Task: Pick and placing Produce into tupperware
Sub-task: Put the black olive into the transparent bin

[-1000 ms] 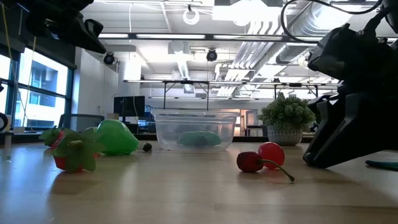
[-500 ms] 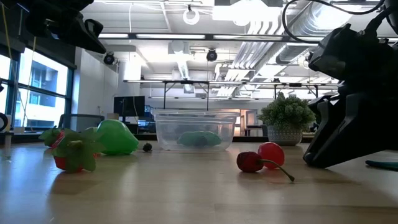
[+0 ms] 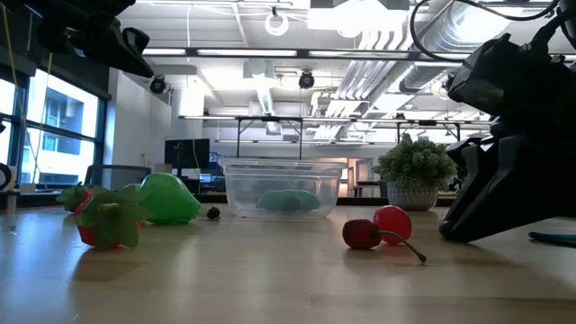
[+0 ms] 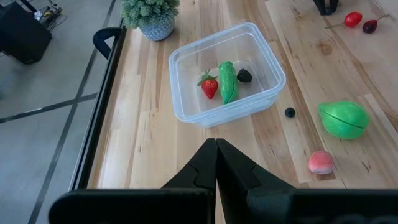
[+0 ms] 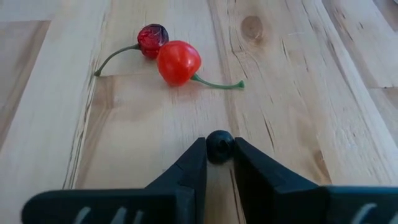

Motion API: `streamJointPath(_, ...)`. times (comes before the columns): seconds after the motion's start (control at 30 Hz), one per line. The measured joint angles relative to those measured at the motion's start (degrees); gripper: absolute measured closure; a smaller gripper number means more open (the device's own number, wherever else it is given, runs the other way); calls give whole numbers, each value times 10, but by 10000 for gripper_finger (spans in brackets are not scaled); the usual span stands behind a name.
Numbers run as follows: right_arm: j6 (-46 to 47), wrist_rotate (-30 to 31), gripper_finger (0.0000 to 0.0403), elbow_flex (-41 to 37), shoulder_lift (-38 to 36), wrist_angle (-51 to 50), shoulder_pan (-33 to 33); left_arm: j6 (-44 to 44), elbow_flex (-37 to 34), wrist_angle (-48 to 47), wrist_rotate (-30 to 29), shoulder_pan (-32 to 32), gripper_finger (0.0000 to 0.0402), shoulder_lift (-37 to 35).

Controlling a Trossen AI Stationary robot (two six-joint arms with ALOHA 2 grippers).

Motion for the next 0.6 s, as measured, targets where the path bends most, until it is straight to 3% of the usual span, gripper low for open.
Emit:
streamJointPath(0.37,-44,33,345,-1,-31,25,-1,0,0,0,0,0,401,0)
streamJointPath(0.6,-146,72,345,31,-64,31,-14,0,0,0,0,0,401,0)
